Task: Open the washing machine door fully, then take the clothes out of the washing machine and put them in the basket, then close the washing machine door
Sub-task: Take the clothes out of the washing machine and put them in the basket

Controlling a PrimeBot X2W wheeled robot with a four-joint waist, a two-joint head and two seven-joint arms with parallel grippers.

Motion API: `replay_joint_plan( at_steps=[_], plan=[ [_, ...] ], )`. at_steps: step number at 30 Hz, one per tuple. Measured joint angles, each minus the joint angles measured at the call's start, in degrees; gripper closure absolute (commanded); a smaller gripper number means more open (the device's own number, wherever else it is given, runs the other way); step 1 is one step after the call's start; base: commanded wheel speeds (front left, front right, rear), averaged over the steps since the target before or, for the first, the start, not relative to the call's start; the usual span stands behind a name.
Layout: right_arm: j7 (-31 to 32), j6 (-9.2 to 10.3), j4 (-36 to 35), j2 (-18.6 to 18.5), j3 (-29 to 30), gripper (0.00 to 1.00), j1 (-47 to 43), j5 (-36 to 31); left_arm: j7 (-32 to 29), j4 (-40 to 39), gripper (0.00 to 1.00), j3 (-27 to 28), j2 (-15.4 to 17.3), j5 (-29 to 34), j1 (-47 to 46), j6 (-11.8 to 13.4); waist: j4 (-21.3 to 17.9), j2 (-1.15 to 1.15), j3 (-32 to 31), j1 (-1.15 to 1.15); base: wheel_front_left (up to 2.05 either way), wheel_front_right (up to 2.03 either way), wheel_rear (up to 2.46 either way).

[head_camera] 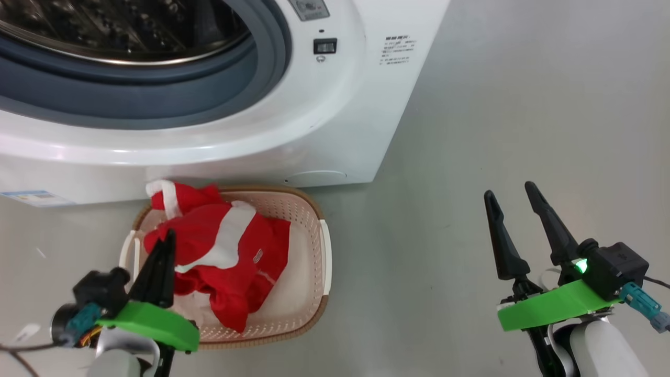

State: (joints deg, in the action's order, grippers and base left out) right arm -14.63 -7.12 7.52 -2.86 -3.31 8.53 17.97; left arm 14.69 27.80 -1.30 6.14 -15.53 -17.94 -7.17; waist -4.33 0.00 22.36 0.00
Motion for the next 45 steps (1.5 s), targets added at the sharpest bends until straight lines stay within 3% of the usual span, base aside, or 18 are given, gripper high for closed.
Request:
replay_joint_plan(
  at_steps=[18, 36, 37, 41, 42, 43, 45],
  plan=[
    [0.0, 0.00, -1.2, 0.0, -1.5, 0.00, 4.5, 0.2, 0.0, 21.3, 1.00, -8.1, 2.5, 0.3, -14.1, 0.0, -2.0, 0.00, 8.7, 0.00, 0.00, 0.00, 0.00],
    [0.0, -0.01, -2.2, 0.0, -3.3, 0.00, 6.5, 0.4, 0.0, 34.4, 1.00, -14.5, 4.4, -3.3, -23.4, 0.0, -4.6, 0.00, 15.2, 0.00, 0.00, 0.00, 0.00],
    [0.0, 0.00, -2.2, 0.0, -3.4, 0.00, 6.6, 0.4, 0.0, 34.8, 0.97, -14.7, 4.5, -3.5, -23.8, 0.0, -4.6, 0.00, 15.5, 0.00, 0.00, 0.00, 0.00],
    [0.0, 0.00, -2.3, 0.0, -3.6, 0.00, 7.3, 0.4, 0.0, 35.9, 0.53, -15.5, 5.3, -4.4, -25.2, 0.0, -4.9, 0.00, 15.9, 0.00, 0.00, 0.00, 0.00],
    [0.0, 0.00, -2.3, 0.0, -3.6, 0.00, 7.3, 0.4, 0.0, 36.0, 0.20, -15.6, 5.4, -4.5, -25.4, 0.0, -4.9, 0.00, 15.9, 0.00, 0.00, 0.00, 0.00],
    [0.0, 0.00, -2.3, 0.0, -3.6, 0.00, 7.3, 0.4, 0.0, 36.0, 0.00, -15.6, 5.5, -4.7, -25.5, 0.0, -4.9, 0.00, 15.8, 0.00, 0.00, 0.00, 0.00],
    [0.0, 0.00, -2.3, 0.0, -3.6, 0.00, 7.3, 0.4, 0.0, 36.0, 0.00, -15.7, 5.5, -5.2, -25.6, 0.0, -4.9, 0.00, 15.6, 0.00, 0.00, 0.00, 0.00]
  ],
)
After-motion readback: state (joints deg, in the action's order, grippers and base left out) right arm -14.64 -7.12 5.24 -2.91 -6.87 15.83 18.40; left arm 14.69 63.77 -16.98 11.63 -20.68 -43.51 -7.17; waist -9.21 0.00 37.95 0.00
